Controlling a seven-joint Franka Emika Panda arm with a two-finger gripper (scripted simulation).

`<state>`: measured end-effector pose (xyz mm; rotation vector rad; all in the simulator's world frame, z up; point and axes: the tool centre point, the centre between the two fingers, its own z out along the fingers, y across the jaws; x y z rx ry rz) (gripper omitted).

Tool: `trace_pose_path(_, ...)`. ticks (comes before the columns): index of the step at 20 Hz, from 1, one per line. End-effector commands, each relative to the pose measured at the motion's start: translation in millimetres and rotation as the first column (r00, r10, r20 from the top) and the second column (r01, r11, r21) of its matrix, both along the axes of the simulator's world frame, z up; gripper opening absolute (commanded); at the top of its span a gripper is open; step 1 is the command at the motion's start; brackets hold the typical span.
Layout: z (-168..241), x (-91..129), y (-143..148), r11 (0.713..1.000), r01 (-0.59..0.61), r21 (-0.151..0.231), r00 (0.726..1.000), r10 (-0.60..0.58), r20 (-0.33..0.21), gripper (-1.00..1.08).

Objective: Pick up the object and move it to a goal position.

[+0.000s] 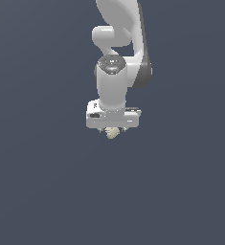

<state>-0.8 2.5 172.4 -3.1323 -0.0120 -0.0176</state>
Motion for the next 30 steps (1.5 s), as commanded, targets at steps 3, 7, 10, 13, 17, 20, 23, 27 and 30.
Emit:
trace_pose_path(3, 0.0, -0.2, -0.9, 1.0, 0.001, -0.001, 1.0, -0.001, 0.0, 1.0)
trace_pose_path(7, 0.0, -1.3, -8.0, 1.0, 0.008, -0.014, 1.0, -0.008, 0.003, 1.0)
trace_pose_path(10, 0.7, -1.5, -12.3, 1.0, 0.017, -0.021, 1.0, -0.017, 0.005, 1.0)
trace_pose_path(13, 1.1, -1.3, -12.7, 1.0, 0.02, -0.022, 1.0, -0.02, 0.006, 1.0)
trace_pose_path(17, -1.1, -2.9, -12.0, 1.0, 0.005, -0.021, 1.0, -0.005, 0.005, 1.0)
trace_pose_path(20, -5.0, -6.0, -11.8, 1.0, -0.022, -0.021, 1.0, 0.022, 0.004, 1.0)
trace_pose_path(23, -10.6, -10.5, -11.3, 0.998, -0.061, -0.021, 0.998, 0.061, 0.002, 1.0)
trace_pose_path(27, -20.5, -19.1, -10.3, 0.991, -0.132, -0.021, 0.991, 0.132, 0.0, 1.0)
trace_pose_path(30, -29.8, -27.6, -9.1, 0.98, -0.199, -0.021, 0.98, 0.199, -0.003, 1.0)
